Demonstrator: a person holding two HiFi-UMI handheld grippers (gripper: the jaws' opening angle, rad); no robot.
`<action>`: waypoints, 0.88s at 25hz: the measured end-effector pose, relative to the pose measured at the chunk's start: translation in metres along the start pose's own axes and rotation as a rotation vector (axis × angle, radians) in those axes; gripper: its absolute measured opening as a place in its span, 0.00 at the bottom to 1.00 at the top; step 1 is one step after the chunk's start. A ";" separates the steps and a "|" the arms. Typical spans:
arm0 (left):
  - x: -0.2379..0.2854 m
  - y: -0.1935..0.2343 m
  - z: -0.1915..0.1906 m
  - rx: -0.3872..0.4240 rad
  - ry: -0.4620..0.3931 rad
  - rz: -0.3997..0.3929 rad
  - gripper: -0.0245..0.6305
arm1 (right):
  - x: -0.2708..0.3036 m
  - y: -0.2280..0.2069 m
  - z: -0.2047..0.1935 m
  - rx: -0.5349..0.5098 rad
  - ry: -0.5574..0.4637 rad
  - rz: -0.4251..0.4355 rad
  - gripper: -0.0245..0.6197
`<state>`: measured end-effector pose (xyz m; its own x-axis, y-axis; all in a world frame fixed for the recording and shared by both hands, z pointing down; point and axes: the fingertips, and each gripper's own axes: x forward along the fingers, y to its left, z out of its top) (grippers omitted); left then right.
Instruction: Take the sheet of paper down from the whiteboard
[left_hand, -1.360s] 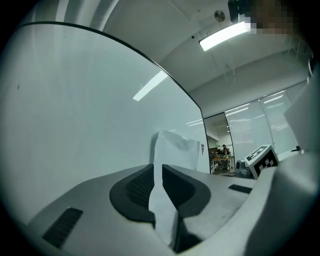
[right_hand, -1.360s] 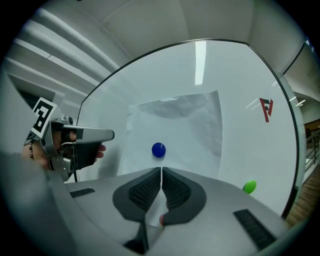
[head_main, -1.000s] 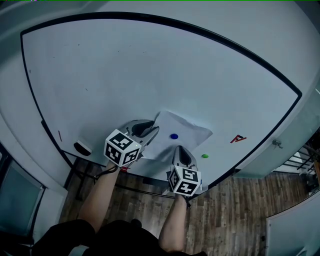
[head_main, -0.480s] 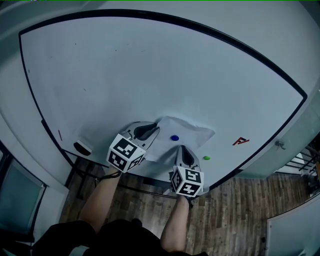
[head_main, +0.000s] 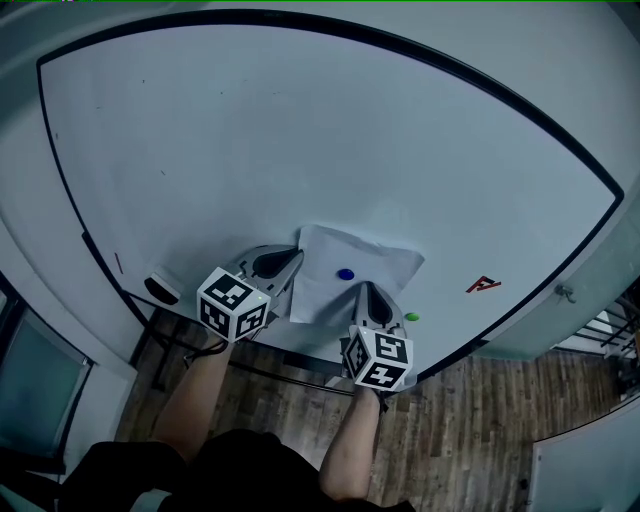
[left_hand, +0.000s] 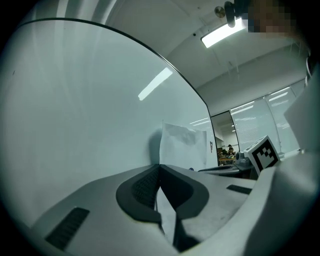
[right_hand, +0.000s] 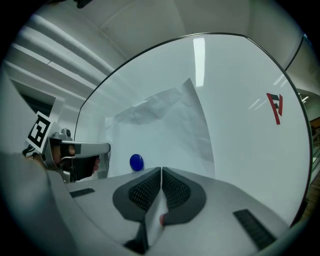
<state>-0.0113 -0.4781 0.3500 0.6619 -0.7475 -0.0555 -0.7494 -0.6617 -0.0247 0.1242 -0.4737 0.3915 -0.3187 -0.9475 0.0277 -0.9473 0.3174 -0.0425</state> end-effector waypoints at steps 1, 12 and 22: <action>0.000 0.000 -0.002 -0.015 -0.002 0.003 0.07 | 0.000 0.000 0.001 -0.004 0.000 0.011 0.08; -0.003 0.003 -0.015 -0.094 -0.028 0.015 0.07 | -0.003 -0.005 0.004 -0.019 -0.010 0.046 0.08; -0.003 0.003 -0.018 -0.140 -0.034 -0.050 0.07 | -0.002 -0.001 0.001 0.032 -0.017 -0.028 0.08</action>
<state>-0.0151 -0.4789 0.3676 0.6952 -0.7129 -0.0914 -0.7043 -0.7011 0.1115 0.1254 -0.4725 0.3908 -0.2914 -0.9565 0.0119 -0.9543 0.2898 -0.0736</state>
